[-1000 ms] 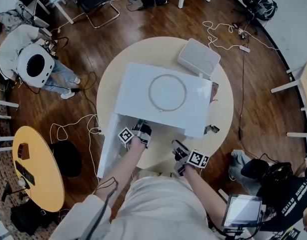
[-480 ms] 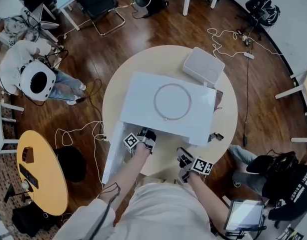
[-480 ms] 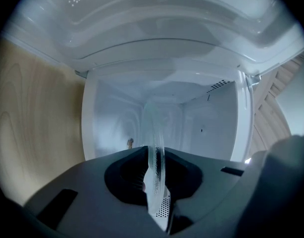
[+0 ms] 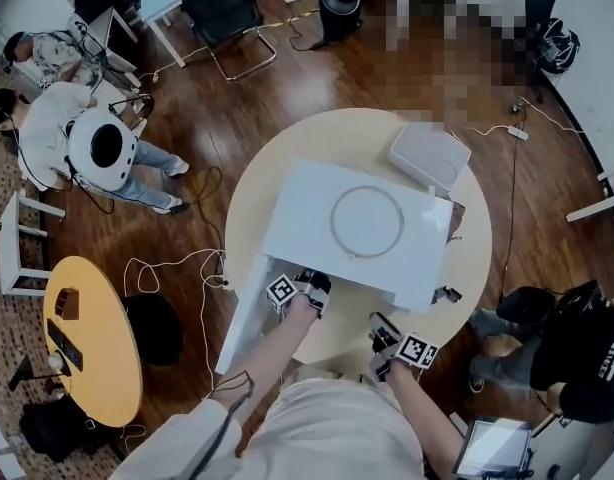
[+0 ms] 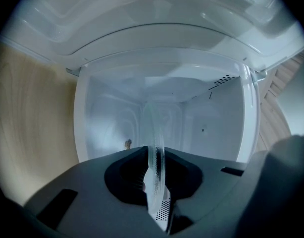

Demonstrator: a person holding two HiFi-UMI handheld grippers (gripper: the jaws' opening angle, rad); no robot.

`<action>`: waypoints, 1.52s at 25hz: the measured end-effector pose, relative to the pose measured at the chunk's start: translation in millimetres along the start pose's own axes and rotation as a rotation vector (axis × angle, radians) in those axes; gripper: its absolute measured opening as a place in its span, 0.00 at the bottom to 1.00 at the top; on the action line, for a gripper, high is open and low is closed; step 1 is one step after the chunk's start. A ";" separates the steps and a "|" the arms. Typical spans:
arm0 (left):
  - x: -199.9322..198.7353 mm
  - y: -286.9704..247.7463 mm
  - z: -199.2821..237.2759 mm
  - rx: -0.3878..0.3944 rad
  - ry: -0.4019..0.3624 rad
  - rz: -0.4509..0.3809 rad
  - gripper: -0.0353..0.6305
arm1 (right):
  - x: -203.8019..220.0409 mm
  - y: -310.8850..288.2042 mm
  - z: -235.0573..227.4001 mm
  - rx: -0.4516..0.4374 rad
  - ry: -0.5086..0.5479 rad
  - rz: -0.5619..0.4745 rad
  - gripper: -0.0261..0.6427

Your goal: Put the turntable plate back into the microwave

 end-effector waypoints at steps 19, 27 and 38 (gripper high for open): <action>-6.8 -14.2 2.6 -0.015 -0.015 -0.001 0.11 | 0.7 1.7 -7.7 0.026 -0.013 0.009 0.17; -8.3 -22.2 0.8 -0.011 -0.016 -0.001 0.11 | -2.2 1.5 -8.5 0.024 0.006 0.016 0.17; -3.8 -28.3 2.6 0.003 -0.017 0.012 0.11 | -3.9 5.7 -17.1 0.041 -0.011 0.016 0.17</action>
Point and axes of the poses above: the fingertips, and each gripper's own axes: y backward along the fingers, z to its left, x out of its underside, the point moved 9 cm from there along y, backward along the fingers
